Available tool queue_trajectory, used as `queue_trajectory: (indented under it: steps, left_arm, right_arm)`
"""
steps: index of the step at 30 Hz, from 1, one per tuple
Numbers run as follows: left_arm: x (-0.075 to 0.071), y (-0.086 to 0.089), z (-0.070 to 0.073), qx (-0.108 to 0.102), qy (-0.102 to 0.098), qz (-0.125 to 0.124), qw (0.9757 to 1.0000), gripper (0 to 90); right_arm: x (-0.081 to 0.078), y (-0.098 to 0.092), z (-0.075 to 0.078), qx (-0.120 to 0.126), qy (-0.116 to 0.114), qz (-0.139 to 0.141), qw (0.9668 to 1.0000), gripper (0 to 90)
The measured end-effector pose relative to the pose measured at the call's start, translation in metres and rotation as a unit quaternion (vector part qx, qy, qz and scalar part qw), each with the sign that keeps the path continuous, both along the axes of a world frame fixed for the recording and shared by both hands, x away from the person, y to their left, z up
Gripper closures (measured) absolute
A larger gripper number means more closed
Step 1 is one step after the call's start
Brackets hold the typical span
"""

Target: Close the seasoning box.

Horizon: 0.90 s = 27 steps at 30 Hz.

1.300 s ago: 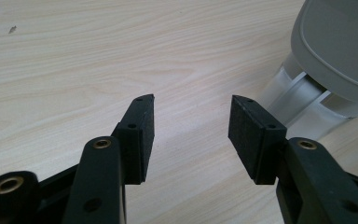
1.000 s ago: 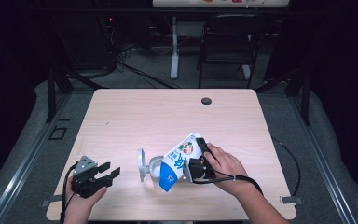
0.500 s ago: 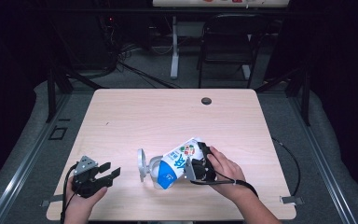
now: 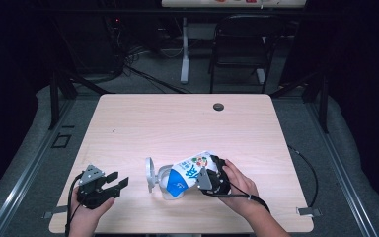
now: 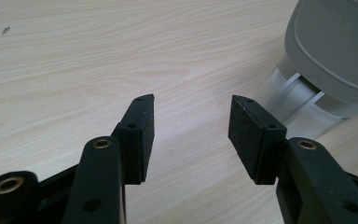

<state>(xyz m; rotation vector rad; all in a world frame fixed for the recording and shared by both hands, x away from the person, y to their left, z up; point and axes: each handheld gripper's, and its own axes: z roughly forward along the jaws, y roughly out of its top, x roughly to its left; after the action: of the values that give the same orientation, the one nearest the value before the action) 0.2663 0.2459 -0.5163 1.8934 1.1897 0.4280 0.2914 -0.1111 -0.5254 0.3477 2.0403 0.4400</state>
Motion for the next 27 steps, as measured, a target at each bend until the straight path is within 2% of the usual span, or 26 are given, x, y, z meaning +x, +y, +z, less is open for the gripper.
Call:
queue_trajectory:
  steps: [5,6,7,8,9,10,12,13,15,21,26,27]
  left_arm:
    - [0.0,0.0,0.0,-0.002,0.002,0.001,1.0,51.3]
    - [0.0,0.0,-0.001,-0.003,0.002,0.001,1.0,51.3]
    - [0.0,0.0,-0.001,-0.003,0.004,0.001,1.0,51.2]
    - [0.001,0.0,-0.001,-0.003,0.004,0.001,1.0,51.2]
    - [0.001,0.0,-0.001,-0.004,0.003,0.001,1.0,51.2]
    - [0.001,0.0,-0.001,-0.002,0.002,0.0,1.0,51.3]
    - [0.001,0.0,0.0,0.0,0.007,-0.002,1.0,51.2]
    - [0.0,0.0,0.0,-0.001,0.006,-0.002,1.0,51.2]
    - [0.0,0.0,0.0,0.0,0.004,-0.002,1.0,51.2]
    - [0.0,-0.002,0.001,-0.003,0.0,-0.002,1.0,51.3]
    - [0.001,-0.003,0.001,-0.003,0.0,-0.003,1.0,51.3]
    - [0.001,-0.003,0.001,-0.004,-0.001,-0.003,1.0,51.3]
  right_arm:
    - [-0.001,-0.003,-0.004,0.029,0.019,-0.01,0.9993,61.3]
    - [-0.002,-0.004,-0.003,0.023,0.026,-0.013,0.9993,61.4]
    - [-0.002,-0.004,-0.005,0.038,0.029,-0.015,0.9987,61.5]
    - [-0.002,-0.005,-0.005,0.04,0.036,-0.018,0.9984,61.6]
    - [-0.002,-0.005,-0.007,0.059,0.038,-0.019,0.9974,61.7]
    - [-0.002,-0.005,-0.006,0.056,0.042,-0.022,0.9973,61.7]
    - [-0.002,-0.006,-0.009,0.079,0.05,-0.023,0.9953,61.8]
    - [-0.002,-0.007,-0.009,0.074,0.054,-0.026,0.9954,61.8]
    - [-0.003,-0.008,-0.012,0.095,0.059,-0.029,0.9933,61.8]
    - [-0.004,-0.012,-0.016,0.111,0.07,-0.038,0.9906,61.8]
    - [-0.004,-0.017,-0.019,0.142,0.078,-0.046,0.9857,61.9]
    - [-0.004,-0.018,-0.02,0.142,0.084,-0.047,0.9852,61.9]
